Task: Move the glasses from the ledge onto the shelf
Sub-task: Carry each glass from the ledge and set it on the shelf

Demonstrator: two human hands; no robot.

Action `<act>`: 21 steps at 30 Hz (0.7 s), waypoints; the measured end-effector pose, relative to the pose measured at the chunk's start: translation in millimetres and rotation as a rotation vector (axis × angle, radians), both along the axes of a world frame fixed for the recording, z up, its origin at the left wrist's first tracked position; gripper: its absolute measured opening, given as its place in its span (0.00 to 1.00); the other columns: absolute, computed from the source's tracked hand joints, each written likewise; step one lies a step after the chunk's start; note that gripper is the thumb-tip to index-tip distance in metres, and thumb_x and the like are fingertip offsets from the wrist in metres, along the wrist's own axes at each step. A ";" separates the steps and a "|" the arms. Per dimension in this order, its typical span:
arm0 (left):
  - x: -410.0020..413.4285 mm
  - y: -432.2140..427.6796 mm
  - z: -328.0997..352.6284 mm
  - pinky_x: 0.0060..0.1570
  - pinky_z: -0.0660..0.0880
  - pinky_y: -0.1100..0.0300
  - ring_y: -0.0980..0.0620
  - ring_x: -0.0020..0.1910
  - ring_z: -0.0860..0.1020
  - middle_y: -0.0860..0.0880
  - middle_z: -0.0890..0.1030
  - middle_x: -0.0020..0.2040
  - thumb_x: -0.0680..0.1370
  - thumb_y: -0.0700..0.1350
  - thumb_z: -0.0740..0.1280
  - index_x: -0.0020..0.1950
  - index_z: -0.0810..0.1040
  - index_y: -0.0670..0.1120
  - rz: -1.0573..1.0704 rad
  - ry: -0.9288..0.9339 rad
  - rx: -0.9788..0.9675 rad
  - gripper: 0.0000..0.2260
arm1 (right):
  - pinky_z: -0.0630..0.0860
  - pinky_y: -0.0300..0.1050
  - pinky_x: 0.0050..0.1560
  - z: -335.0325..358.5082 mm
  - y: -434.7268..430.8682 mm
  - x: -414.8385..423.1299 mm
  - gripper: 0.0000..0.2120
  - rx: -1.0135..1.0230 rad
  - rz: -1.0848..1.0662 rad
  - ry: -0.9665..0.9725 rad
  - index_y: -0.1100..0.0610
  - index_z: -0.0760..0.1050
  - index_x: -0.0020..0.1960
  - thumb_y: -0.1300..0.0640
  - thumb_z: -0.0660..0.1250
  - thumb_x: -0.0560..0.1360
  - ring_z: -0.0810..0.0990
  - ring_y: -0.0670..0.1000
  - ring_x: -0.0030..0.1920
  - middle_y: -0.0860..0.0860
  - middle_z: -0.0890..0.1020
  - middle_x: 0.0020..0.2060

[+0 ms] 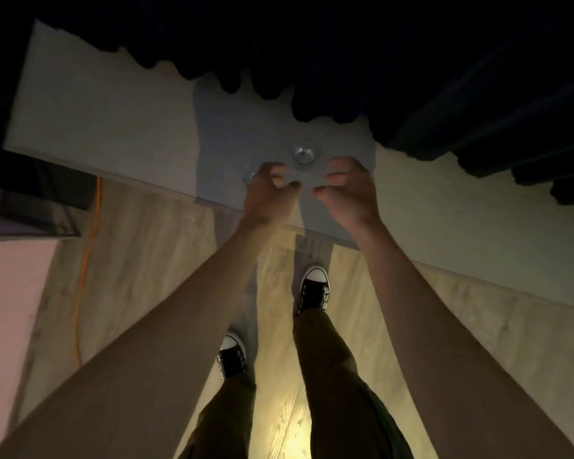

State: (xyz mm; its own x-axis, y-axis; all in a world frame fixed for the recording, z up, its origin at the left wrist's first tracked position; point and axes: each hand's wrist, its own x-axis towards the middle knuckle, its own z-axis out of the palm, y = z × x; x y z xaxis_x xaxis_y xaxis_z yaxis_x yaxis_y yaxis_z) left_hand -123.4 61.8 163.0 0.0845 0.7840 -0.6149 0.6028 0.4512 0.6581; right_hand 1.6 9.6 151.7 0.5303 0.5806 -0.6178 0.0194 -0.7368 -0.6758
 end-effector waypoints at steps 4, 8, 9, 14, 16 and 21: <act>18.1 9.1 -61.2 0.61 0.78 0.51 0.44 0.61 0.81 0.40 0.82 0.63 0.75 0.37 0.69 0.69 0.74 0.40 0.056 -0.046 0.019 0.22 | 0.80 0.42 0.52 -56.8 3.8 9.4 0.27 -0.033 0.052 -0.040 0.50 0.75 0.64 0.62 0.76 0.67 0.84 0.50 0.52 0.50 0.82 0.52; 32.7 19.9 -101.4 0.53 0.73 0.64 0.52 0.58 0.76 0.47 0.78 0.61 0.76 0.40 0.70 0.77 0.68 0.43 0.064 -0.041 0.020 0.29 | 0.81 0.45 0.53 -100.5 13.3 12.6 0.31 -0.015 0.063 -0.064 0.52 0.73 0.68 0.60 0.77 0.68 0.84 0.52 0.55 0.51 0.82 0.57; 35.7 21.9 -109.6 0.52 0.70 0.66 0.53 0.59 0.74 0.46 0.78 0.61 0.77 0.41 0.70 0.78 0.66 0.43 0.071 -0.045 0.018 0.30 | 0.82 0.48 0.54 -109.2 16.7 12.6 0.31 -0.010 0.067 -0.081 0.52 0.72 0.69 0.59 0.77 0.67 0.84 0.53 0.56 0.52 0.82 0.58; 47.6 35.8 -143.8 0.60 0.69 0.63 0.45 0.74 0.72 0.40 0.72 0.76 0.76 0.40 0.72 0.83 0.59 0.45 0.076 -0.066 -0.002 0.38 | 0.80 0.57 0.62 -145.3 41.6 16.0 0.33 0.002 0.119 -0.088 0.54 0.71 0.74 0.61 0.73 0.69 0.82 0.57 0.63 0.56 0.82 0.64; 51.2 41.8 -153.7 0.58 0.70 0.63 0.45 0.72 0.74 0.42 0.74 0.74 0.73 0.40 0.74 0.82 0.59 0.47 0.063 -0.051 0.023 0.40 | 0.79 0.57 0.63 -154.9 50.8 17.2 0.31 0.035 0.131 -0.070 0.55 0.71 0.74 0.63 0.72 0.71 0.81 0.56 0.64 0.56 0.82 0.64; 63.5 51.3 -165.6 0.54 0.76 0.63 0.50 0.62 0.81 0.48 0.82 0.64 0.67 0.42 0.80 0.76 0.71 0.49 0.008 -0.021 0.077 0.38 | 0.77 0.34 0.52 -173.5 52.2 23.4 0.26 0.110 0.160 -0.067 0.55 0.73 0.72 0.64 0.71 0.75 0.79 0.46 0.54 0.51 0.82 0.59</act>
State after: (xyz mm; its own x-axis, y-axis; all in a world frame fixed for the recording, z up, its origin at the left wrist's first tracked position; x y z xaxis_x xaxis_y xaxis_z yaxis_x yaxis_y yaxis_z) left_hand -59.9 113.1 -2.6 0.0901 0.8298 -0.5508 0.5847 0.4037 0.7037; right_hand 25.0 61.7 -21.8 0.4634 0.7230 -0.5123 0.1776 -0.6422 -0.7457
